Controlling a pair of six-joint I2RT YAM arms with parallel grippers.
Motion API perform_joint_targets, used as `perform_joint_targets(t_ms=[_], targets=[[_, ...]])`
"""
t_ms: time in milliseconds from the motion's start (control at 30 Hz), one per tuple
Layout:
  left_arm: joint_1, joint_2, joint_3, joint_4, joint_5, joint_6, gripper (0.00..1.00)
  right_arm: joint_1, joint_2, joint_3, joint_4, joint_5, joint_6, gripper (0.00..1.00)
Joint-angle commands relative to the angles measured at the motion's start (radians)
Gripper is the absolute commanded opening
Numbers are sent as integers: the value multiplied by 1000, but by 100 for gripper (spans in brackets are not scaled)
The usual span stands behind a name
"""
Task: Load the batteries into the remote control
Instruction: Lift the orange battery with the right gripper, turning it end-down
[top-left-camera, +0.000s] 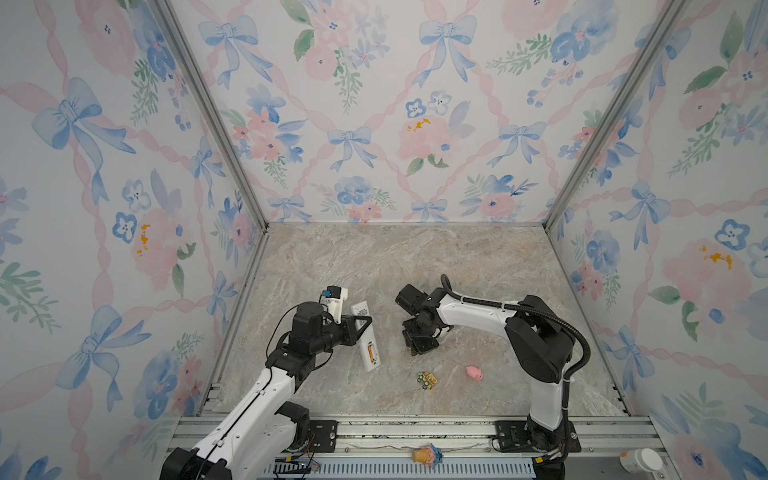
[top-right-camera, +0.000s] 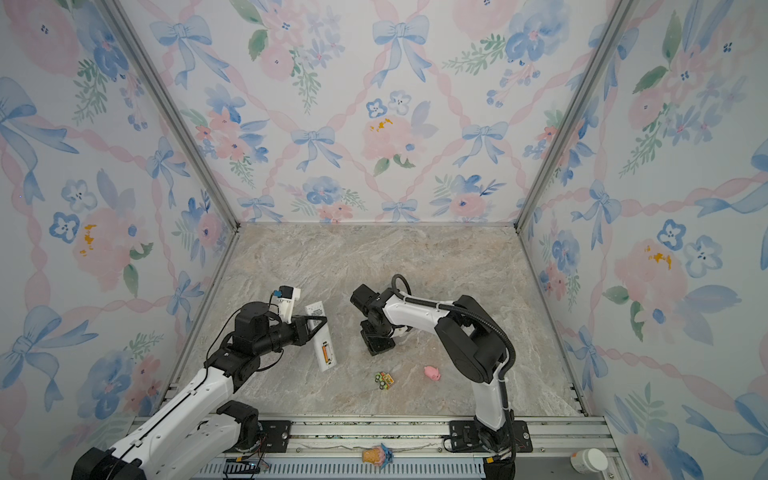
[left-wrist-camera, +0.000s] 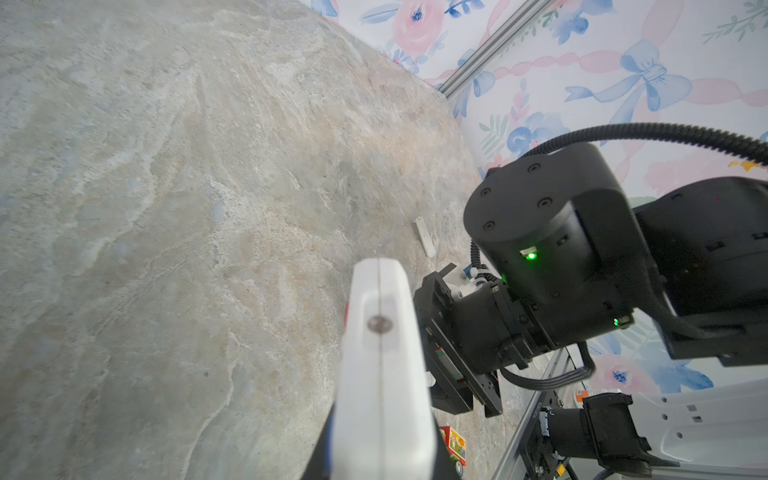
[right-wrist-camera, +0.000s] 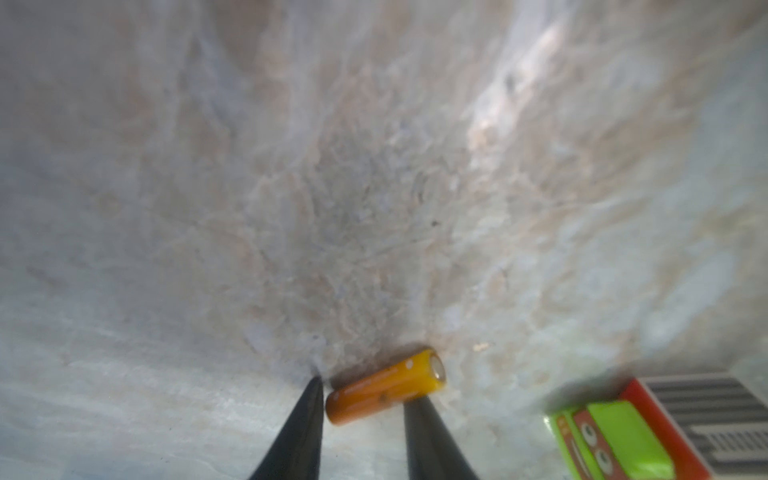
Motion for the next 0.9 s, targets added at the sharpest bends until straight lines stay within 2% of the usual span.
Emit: perform_joint_targets(t_ms=[0,167,667,767,867], targets=[[1,-10,17,7,-7,13,0,-22,64,33,-89,34,-108,33],[4,-12,13,11,-5,7,0,-36,99,67,-124,18,-199,30],[17,-2,9,32,-1,-7,0,-54,82,27,-100,10,-247,23],[19,0,9,34,2,-9,0,-60,99,46,-106,5,-303,23],[18,3,10,34,6,-8,0,-66,136,90,-133,-15,-417,22]])
